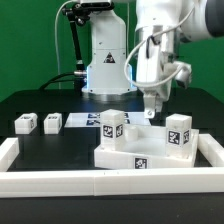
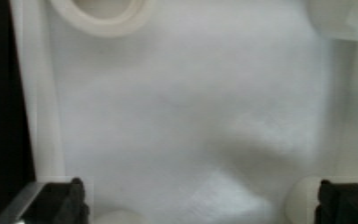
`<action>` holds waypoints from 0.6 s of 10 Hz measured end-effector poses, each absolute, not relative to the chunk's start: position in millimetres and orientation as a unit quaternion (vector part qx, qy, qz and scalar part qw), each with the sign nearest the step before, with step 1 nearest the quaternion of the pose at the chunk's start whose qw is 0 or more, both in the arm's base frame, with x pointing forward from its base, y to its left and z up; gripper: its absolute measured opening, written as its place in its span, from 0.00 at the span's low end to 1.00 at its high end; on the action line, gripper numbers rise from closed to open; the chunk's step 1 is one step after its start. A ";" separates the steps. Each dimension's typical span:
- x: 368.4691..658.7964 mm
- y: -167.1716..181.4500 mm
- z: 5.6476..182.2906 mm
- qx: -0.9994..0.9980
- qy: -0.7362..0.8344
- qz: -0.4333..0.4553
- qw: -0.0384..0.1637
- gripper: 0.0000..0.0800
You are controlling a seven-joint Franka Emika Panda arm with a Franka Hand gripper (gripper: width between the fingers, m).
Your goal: Assemble square table
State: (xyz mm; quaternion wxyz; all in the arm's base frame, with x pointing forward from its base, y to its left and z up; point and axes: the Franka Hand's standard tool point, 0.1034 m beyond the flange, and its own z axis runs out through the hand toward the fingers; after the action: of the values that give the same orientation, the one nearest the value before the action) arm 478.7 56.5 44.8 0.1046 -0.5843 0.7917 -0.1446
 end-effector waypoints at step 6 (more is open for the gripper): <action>472.2 42.5 39.0 -0.594 0.785 -0.152 0.089 0.81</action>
Offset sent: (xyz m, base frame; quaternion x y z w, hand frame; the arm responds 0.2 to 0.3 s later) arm 0.0000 0.0000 0.0000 0.0000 0.0000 0.0000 1.0000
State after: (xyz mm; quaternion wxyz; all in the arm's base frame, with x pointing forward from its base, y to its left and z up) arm 472.2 42.5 39.0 0.0894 -0.5942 0.7848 -0.1519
